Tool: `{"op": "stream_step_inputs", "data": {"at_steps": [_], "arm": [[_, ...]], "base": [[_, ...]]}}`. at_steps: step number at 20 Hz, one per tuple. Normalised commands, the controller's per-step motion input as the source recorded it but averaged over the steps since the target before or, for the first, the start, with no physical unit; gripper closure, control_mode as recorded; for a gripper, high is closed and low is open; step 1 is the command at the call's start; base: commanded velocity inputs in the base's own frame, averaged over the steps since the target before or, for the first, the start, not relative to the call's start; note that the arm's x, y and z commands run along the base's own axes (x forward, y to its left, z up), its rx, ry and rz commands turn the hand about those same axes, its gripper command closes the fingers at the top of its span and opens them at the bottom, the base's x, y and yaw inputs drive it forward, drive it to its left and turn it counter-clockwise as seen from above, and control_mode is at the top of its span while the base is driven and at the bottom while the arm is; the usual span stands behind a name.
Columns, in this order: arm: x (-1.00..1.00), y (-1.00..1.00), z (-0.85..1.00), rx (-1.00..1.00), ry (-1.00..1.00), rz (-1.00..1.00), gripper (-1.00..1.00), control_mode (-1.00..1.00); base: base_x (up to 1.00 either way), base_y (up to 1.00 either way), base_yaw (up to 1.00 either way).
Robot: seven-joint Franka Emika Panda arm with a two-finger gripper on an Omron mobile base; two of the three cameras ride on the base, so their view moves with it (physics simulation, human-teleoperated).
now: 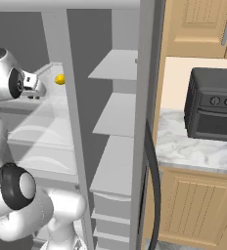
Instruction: There's a chicken drumstick in the fridge that needs to be moved to the freezer for freezing. Pick up the chicken drumstick from the fridge, place it on any shelf in the freezer, and close the fridge and freezer doors when done.
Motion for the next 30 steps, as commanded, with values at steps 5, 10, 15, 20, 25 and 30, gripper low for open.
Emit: {"op": "stream_step_inputs", "data": {"at_steps": [5, 10, 15, 20, 25, 30], "arm": [[0.82, 0.36, -0.01, 0.04, 0.05, 0.0, -1.0, -1.0], [0.77, 0.14, -0.43, 0.04, 0.14, 0.0, -1.0, -1.0], [0.58, 0.31, -0.33, 0.0, 0.07, -0.04, -1.0, -1.0], [0.29, 0.23, -0.73, 0.0, 0.1, -0.03, 1.0, -1.0], [-0.26, 0.0, -0.88, 0.0, -0.03, 0.0, 1.0, -1.0], [-0.95, -0.09, -0.64, 0.02, -0.22, 0.0, 1.0, -1.0]], "base": [[0.0, 0.0, 0.0], [0.0, 0.0, 0.0], [0.0, 0.0, 0.0], [0.0, 0.0, 0.0], [0.0, 0.0, 0.0], [0.0, 0.0, 0.0]]}}
